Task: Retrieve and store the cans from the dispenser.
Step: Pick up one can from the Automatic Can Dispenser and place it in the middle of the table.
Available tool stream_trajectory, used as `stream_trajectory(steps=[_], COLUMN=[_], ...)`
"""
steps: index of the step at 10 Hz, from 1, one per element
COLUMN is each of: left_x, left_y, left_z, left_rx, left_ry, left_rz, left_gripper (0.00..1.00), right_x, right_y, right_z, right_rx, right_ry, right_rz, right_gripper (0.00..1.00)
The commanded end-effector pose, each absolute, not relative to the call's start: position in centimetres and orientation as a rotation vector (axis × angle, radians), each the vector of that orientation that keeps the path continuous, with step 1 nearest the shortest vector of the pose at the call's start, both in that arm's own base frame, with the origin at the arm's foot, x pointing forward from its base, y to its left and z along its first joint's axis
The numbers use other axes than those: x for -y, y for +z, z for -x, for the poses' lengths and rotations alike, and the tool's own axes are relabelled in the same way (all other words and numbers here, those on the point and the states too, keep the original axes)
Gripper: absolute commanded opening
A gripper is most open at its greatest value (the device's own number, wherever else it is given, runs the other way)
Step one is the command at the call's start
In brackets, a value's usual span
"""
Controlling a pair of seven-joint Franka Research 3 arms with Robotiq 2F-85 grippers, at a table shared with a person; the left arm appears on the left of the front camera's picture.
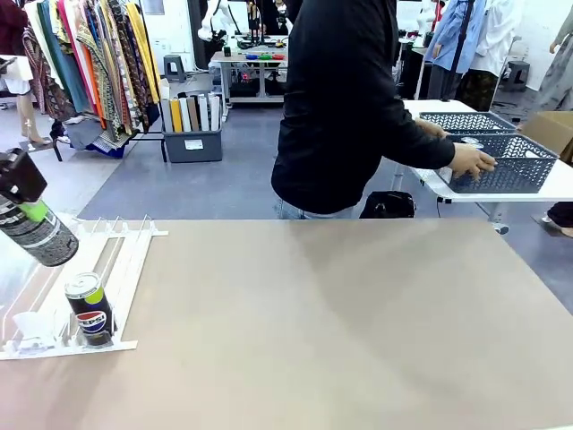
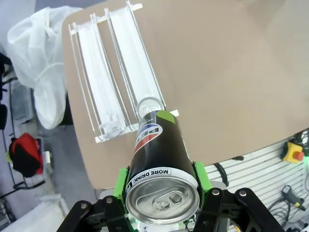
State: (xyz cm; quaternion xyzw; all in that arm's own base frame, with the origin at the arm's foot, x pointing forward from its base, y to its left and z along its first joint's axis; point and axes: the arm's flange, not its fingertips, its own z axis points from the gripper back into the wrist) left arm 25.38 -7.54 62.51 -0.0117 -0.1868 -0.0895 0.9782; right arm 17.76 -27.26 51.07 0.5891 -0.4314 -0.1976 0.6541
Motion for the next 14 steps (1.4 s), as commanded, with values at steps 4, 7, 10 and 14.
stream_trajectory(steps=[4,7,10,14], left_x=[15.2,30.5,40.8,42.2], left_y=[63.2,59.5,49.0,43.4], left_z=[-29.7,-35.8,-39.3,-39.4], left_rx=[0.398,0.311,0.196,0.092], left_ry=[-0.378,-0.648,-0.688,-0.725], left_rz=[0.037,0.023,0.001,-0.027], left_gripper=[0.00,0.00,0.00,0.00], right_x=[27.3,27.3,27.3,27.3], right_y=[51.3,51.3,51.3,51.3], right_z=[-18.1,-18.1,-18.1,-18.1], right_rx=[1.018,1.018,1.018,1.018], right_ry=[-0.429,-0.429,-0.429,-0.429], right_rz=[-1.344,-1.344,-1.344,-1.344], right_gripper=[1.00,1.00,1.00,1.00])
